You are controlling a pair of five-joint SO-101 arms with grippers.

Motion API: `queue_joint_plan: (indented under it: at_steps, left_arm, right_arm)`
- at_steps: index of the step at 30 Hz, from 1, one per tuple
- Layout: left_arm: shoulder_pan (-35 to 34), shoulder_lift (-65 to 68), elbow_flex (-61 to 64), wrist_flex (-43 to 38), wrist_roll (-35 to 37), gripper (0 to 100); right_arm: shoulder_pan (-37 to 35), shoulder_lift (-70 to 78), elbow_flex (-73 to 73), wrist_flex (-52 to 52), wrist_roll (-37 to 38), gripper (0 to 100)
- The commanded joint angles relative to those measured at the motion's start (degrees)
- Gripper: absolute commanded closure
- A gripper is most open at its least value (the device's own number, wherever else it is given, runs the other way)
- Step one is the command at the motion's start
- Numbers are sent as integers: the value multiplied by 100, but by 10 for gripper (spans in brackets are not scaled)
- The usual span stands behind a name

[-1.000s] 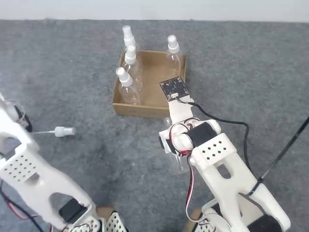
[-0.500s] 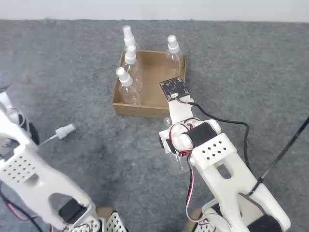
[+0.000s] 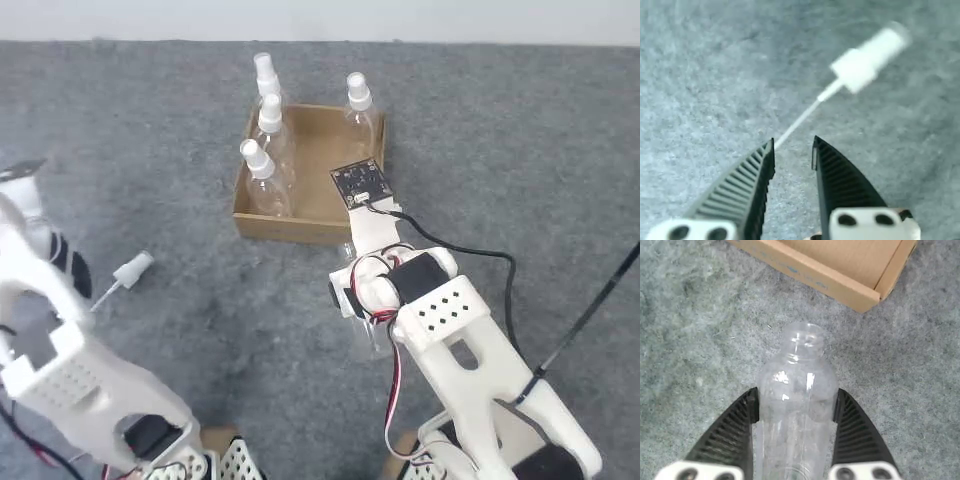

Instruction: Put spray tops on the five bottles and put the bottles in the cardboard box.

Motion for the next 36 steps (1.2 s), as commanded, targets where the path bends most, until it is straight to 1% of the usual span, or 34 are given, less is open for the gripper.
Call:
queue_joint_plan:
  at_steps: [1, 6, 12, 15, 17, 19, 26, 31, 36]
  left_arm:
    - [422, -774, 31, 193, -334, 885]
    - [923, -809, 13, 193, -1011, 884]
    - [1415, -800, 22, 193, -2277, 883]
    - [1530, -800, 31, 88, -2743, 846]
    - [1521, -800, 31, -105, -2848, 803]
    - [1486, -791, 31, -343, -2919, 780]
    - [1433, -105, -48, -519, -3305, 779]
    - [1424, 527, -444, -897, -3297, 779]
    - [1468, 1099, -866, -932, -3305, 779]
  right_arm:
    - [66, -233, -70, -84, -26, 979]
    - [66, -224, -70, -84, -26, 979]
    - [66, -224, -70, -84, -26, 979]
    - [66, -224, -70, -84, -26, 979]
    - [66, -224, -70, -84, -26, 979]
    - [66, -224, -70, -84, -26, 979]
    - [75, -224, -70, -84, -26, 979]
    - [75, -224, -70, -84, -26, 979]
    - [75, -224, -70, -84, -26, 979]
